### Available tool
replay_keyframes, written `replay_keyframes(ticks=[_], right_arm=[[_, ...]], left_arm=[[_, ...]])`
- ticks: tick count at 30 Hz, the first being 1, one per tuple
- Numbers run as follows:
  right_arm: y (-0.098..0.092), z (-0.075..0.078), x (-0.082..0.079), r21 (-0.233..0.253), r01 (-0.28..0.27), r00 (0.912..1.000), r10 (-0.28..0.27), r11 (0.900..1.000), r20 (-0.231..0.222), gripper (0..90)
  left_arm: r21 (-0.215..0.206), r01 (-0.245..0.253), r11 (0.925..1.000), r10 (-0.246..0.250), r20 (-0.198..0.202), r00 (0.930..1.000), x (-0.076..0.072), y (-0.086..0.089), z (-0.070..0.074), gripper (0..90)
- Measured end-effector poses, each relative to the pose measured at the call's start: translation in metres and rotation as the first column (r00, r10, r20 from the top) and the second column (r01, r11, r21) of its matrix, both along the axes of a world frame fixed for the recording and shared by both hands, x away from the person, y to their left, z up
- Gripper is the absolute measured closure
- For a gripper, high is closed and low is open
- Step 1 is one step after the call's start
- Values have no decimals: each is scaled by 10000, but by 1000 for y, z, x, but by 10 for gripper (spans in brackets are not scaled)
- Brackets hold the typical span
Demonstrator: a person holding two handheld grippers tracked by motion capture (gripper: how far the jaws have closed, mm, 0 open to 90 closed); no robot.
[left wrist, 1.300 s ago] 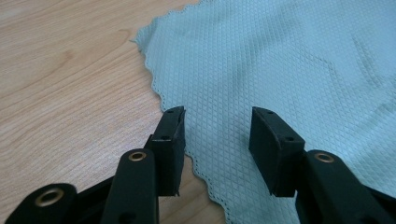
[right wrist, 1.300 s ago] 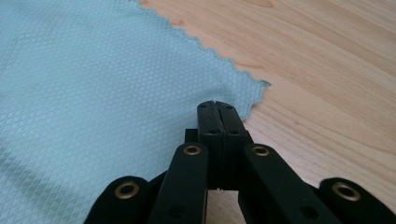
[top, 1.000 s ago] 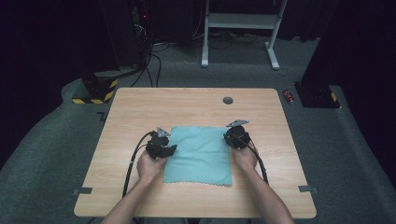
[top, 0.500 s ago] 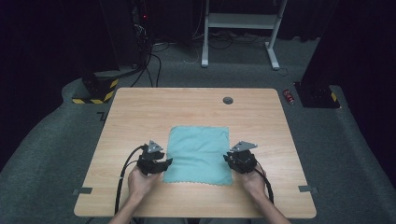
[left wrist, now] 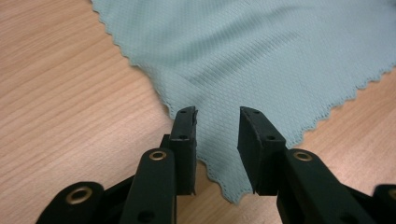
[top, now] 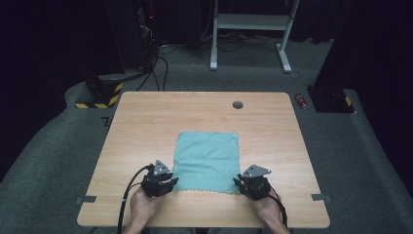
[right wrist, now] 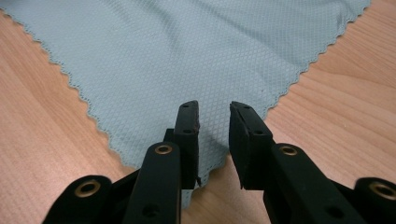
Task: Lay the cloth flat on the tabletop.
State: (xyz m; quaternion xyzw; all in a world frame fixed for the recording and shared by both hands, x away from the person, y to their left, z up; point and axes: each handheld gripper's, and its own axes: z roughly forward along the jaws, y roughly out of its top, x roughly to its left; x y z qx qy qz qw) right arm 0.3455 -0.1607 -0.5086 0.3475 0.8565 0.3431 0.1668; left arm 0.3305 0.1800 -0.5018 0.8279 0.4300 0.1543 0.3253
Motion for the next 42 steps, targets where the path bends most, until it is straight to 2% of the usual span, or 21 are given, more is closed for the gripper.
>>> replay_keyframes(ticks=[3, 4, 6, 9, 11, 16, 18, 21, 26, 28, 32, 34, 39, 42], right_arm=[[0, -1, -2, 23, -13, 10000, 14, 10000, -33, 730], [1, -1, -2, -14, -55, 10000, 55, 10000, -20, 730], [1, -2, -2, -84, -79, 10000, 78, 9999, -24, 731], [2, -5, -2, -187, -114, 9999, 113, 9998, -48, 732], [2, -6, -3, -288, -185, 9998, 184, 9994, -51, 735], [0, -8, -6, -101, -242, 9997, 241, 9997, -101, 765], [1, -8, -7, -176, -325, 9995, 324, 9993, -36, 792], [4, -7, -9, -394, -520, 9986, 524, 9979, 96, 855], [6, -6, -9, -556, -650, 9978, 655, 9963, 76, 897], [6, -5, -8, -716, -772, 9969, 779, 9944, 77, 900], [4, -3, -6, -608, -822, 9966, 824, 9948, 2, 900], [2, 0, -7, -506, -791, 9968, 797, 9956, 90, 900], [2, 1, -9, -608, -896, 9960, 893, 9941, -77, 900], [3, -1, -10, -655, -1010, 9948, 998, 9927, -211, 897]], left_arm=[[167, 120, 9998, -123, 183, 9998, -2, -4, 0, 681], [46, 111, 9999, -111, 155, 9998, -2, -5, -1, 681], [70, 140, 9999, -141, 136, 9998, -1, -8, -2, 677], [347, 297, 9990, -299, 52, 9995, 1, -12, -6, 676], [348, 322, 9989, -321, -19, 9995, 1, -14, -9, 679], [380, 319, 9988, -318, -27, 9995, 2, -13, -8, 713], [387, 281, 9989, -274, -189, 9994, 2, -13, -7, 755], [443, 366, 9984, -359, -159, 9992, 0, -15, -7, 820], [365, 489, 9981, -477, -324, 9983, 3, -13, -6, 880], [470, 623, 9970, -600, -489, 9970, 5, -13, -5, 888], [369, 779, 9963, -757, -590, 9954, 6, -10, -1, 892], [84, 811, 9967, -803, -757, 9939, 6, -9, 1, 892], [339, 1078, 9936, -1037, -1051, 9890, 3, -11, -2, 884], [227, 1105, 9936, -1079, -972, 9894, 1, -12, 0, 793]])
